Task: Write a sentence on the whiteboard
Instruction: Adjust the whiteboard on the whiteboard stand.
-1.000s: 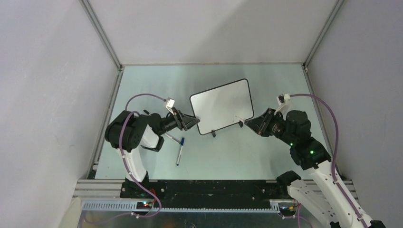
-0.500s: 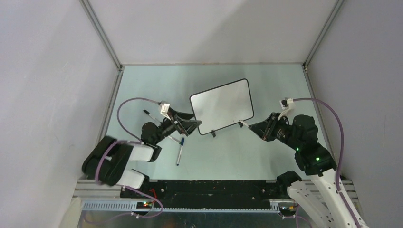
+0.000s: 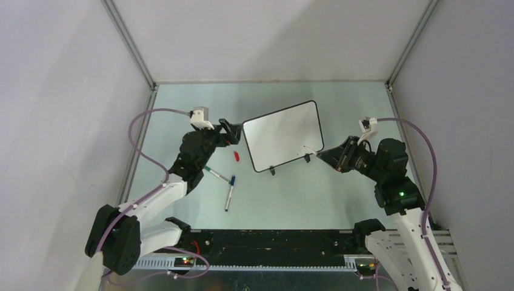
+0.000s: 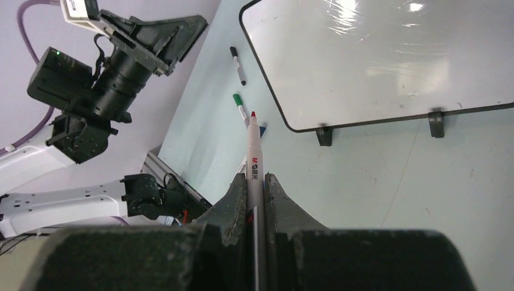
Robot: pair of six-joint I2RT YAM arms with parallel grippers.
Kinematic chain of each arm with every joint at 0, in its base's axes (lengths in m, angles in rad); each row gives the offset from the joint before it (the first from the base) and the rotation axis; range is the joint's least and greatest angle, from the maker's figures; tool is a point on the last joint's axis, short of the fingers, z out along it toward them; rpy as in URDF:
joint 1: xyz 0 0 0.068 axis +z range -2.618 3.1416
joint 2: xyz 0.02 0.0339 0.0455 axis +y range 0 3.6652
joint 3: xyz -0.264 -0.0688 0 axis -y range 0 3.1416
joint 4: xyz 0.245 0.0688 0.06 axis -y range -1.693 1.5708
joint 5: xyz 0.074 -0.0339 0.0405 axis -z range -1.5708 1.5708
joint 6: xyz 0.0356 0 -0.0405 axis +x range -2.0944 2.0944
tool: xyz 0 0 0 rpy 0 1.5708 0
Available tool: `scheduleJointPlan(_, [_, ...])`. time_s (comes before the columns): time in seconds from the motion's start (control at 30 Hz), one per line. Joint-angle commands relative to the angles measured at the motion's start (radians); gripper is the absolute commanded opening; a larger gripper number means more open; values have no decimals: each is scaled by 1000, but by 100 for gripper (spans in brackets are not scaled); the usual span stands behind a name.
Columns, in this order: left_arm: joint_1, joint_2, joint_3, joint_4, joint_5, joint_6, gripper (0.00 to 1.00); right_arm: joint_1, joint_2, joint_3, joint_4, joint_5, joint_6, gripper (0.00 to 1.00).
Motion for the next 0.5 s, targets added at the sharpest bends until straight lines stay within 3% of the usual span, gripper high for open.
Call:
scheduleJointPlan(0.0, [43,-43,91,-143,-213,185,99,-6,25,0,111,-51,25,0])
scheduleJointPlan(0.23, [51,22,45,37,-190,225,99,-6,27,1,107,13,-16,0])
scheduleJointPlan(0.4, [54,76,-14,150,45,269,99,-8,20,1,90,24,-60,0])
scheduleJointPlan(0.47, [53,62,-40,170,31,282,99,-7,12,1,82,32,-67,0])
